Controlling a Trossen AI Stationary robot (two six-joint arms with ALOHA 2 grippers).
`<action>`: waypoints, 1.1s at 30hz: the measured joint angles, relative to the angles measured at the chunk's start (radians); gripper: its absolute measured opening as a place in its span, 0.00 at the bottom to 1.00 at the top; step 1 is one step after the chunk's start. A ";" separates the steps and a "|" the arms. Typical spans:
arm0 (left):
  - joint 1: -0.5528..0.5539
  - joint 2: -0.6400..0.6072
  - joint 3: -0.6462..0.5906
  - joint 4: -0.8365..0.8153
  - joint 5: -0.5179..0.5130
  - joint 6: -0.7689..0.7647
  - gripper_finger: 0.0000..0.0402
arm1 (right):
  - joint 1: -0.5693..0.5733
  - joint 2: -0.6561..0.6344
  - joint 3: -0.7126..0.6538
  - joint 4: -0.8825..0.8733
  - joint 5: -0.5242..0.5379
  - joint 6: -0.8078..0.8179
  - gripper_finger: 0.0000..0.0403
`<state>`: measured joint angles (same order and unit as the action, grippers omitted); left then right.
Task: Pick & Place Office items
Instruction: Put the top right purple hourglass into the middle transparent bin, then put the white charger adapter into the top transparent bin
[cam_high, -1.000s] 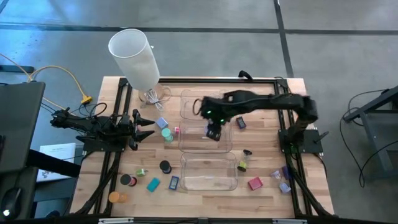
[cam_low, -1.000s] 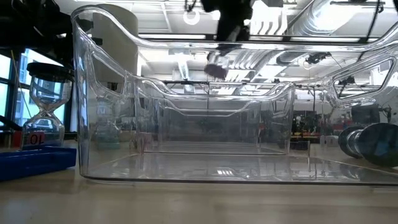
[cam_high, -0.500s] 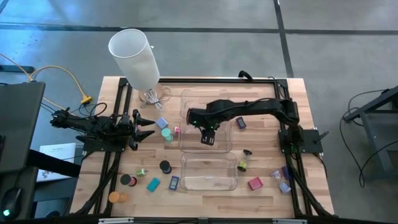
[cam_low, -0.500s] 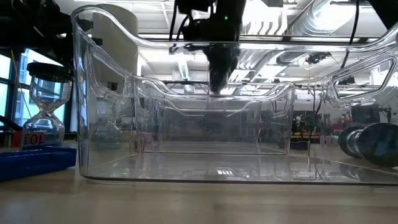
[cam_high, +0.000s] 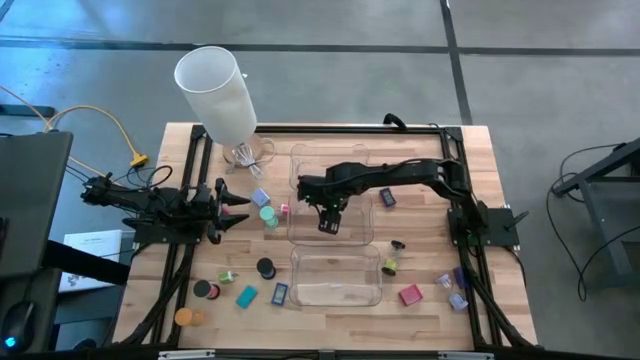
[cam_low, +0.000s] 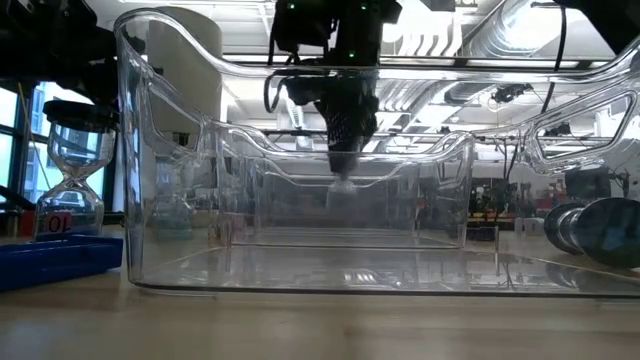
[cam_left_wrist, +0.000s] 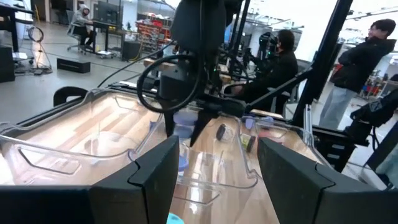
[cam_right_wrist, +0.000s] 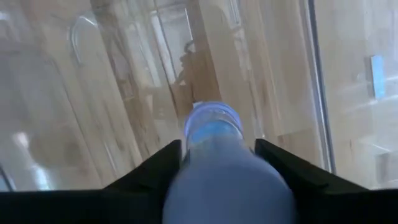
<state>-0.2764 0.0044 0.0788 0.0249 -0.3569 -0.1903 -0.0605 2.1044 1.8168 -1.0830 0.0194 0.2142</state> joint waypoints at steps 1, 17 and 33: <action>0.000 0.000 0.000 -0.001 0.000 0.000 0.53 | 0.000 0.000 0.000 -0.002 0.000 0.000 0.54; 0.000 0.000 0.000 -0.002 -0.001 -0.001 0.53 | 0.004 -0.032 0.081 -0.103 0.089 -0.003 0.64; 0.000 0.000 0.000 -0.003 -0.005 -0.001 0.53 | 0.056 -0.200 0.208 -0.487 0.095 0.264 0.64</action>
<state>-0.2763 0.0048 0.0788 0.0223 -0.3616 -0.1912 -0.0041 1.9045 2.0249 -1.5700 0.1139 0.4779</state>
